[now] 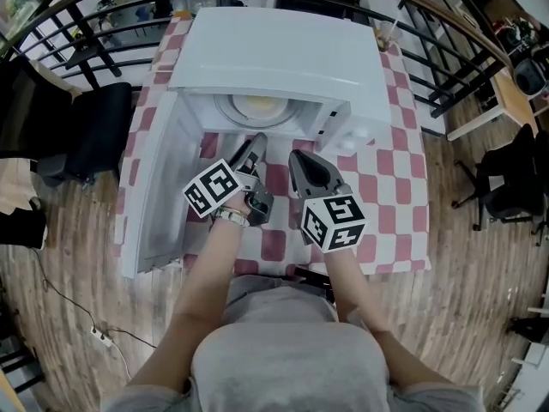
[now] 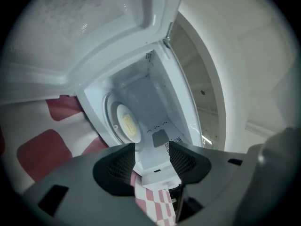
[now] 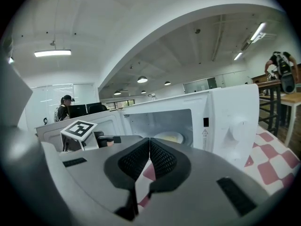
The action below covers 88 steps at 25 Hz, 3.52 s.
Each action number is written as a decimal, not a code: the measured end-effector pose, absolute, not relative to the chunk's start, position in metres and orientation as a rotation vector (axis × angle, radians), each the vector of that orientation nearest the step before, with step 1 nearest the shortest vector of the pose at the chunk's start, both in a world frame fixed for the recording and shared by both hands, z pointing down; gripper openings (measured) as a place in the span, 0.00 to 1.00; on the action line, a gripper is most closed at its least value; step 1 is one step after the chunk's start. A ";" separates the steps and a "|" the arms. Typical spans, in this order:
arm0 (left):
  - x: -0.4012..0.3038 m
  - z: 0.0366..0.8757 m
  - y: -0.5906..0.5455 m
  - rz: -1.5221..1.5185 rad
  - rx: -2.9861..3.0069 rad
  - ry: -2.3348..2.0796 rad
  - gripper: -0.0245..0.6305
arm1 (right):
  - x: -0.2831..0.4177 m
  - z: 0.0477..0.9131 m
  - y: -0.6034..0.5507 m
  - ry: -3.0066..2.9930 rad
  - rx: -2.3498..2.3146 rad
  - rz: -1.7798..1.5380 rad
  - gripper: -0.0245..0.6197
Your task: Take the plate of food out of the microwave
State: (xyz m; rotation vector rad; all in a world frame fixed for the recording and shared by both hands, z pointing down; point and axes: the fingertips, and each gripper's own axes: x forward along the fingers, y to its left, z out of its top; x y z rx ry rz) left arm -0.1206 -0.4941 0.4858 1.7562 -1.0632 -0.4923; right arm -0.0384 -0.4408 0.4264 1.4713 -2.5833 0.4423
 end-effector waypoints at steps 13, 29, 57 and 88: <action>-0.126 0.535 -0.525 -0.551 1.485 -1.085 0.45 | -0.042 0.448 -0.452 -2.563 1.433 0.448 0.08; -0.129 0.571 -0.564 -0.482 1.275 -1.216 0.52 | -0.031 0.466 -0.472 -2.525 1.446 0.491 0.08; -0.136 0.601 -0.579 -0.399 0.999 -1.367 0.53 | -0.018 0.487 -0.473 -2.469 1.412 0.542 0.08; -0.137 0.575 -0.550 -0.459 0.994 -1.282 0.10 | -0.020 0.480 -0.445 -2.496 1.433 0.549 0.08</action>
